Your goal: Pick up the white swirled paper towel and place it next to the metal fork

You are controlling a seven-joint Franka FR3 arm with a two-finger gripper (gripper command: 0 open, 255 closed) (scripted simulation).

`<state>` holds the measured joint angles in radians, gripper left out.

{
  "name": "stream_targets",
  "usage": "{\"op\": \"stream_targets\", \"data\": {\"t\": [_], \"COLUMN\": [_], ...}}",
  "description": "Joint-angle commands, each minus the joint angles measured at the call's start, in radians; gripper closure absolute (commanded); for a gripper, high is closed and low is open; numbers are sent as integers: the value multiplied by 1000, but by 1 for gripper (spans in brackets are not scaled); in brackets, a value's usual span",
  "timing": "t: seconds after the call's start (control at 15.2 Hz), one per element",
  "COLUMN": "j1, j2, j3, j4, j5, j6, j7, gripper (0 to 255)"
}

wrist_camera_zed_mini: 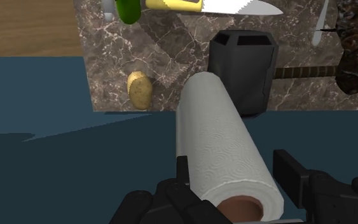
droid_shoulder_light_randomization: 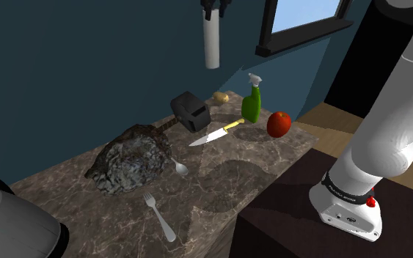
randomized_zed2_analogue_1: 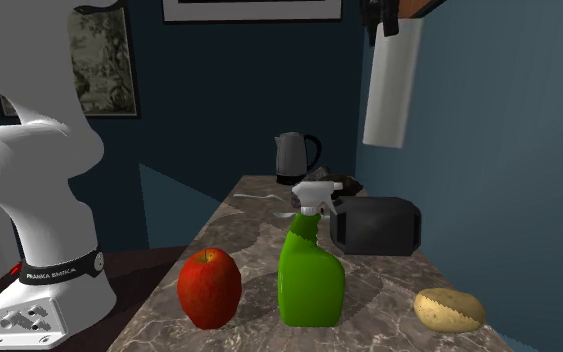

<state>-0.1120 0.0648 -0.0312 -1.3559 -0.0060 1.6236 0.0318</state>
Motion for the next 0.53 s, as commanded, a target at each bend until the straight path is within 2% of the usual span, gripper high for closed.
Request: {"op": "stream_targets", "data": {"t": [0.0, 0.46], "j1": [17, 85], "j2": [-41, -206], "j3": [14, 90], "j4": [-46, -237], "j5": [-8, -29], "j6": [5, 27], "j7": [30, 174], "gripper": [255, 255]}}
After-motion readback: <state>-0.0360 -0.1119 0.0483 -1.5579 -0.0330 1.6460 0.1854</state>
